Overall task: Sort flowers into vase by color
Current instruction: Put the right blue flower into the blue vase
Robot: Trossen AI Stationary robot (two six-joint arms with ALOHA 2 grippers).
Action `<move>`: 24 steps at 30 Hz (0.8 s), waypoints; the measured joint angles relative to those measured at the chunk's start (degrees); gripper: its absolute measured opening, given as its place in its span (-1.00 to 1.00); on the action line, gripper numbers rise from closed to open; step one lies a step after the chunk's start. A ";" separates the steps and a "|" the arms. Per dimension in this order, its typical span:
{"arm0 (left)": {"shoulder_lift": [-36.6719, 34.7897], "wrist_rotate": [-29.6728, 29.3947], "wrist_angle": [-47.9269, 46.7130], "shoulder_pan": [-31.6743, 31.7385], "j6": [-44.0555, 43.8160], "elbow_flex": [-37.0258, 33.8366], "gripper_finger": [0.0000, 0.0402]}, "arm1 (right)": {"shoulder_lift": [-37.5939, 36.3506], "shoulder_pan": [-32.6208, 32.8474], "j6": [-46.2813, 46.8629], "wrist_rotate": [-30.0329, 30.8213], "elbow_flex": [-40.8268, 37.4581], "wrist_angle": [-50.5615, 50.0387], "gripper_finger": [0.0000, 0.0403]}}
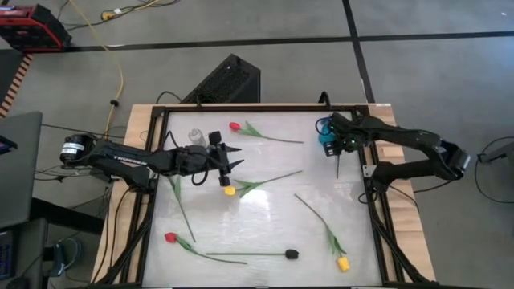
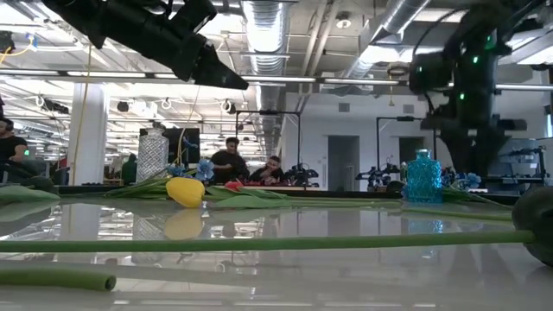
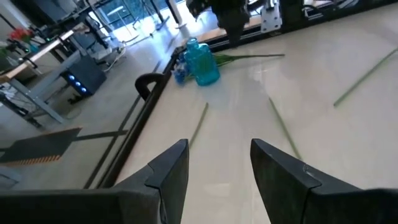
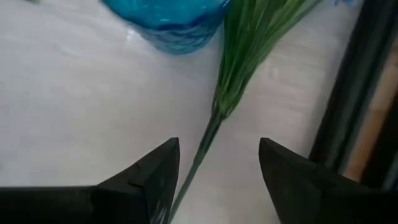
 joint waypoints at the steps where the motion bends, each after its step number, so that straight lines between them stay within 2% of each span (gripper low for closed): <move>1: 0.00 0.00 -0.13 0.02 0.00 0.00 -0.19 | 0.75 -0.50 -0.26 0.00 -0.65 1.03 0.22; 10: 0.00 -0.02 -1.84 0.12 -1.83 0.00 -0.19 | 7.29 -3.58 -5.72 -1.52 -4.92 9.13 0.21; 13: 0.00 -0.05 -3.49 0.13 -2.80 0.00 -0.19 | 9.44 -5.23 -5.98 -1.27 -5.00 9.47 0.14; 17: 0.00 -0.07 -4.94 0.13 -4.14 -0.02 -0.19 | 10.09 -6.59 -8.46 -1.91 -4.93 10.71 -0.17; 22: 0.00 -0.07 -5.51 0.13 -5.11 -0.02 -0.19 | 7.81 -6.73 -8.19 0.03 -5.12 10.93 -0.78; 24: 0.00 -0.06 -6.15 0.13 -5.45 -0.02 -0.19 | 6.13 -6.66 -7.68 1.81 -5.13 9.91 -0.85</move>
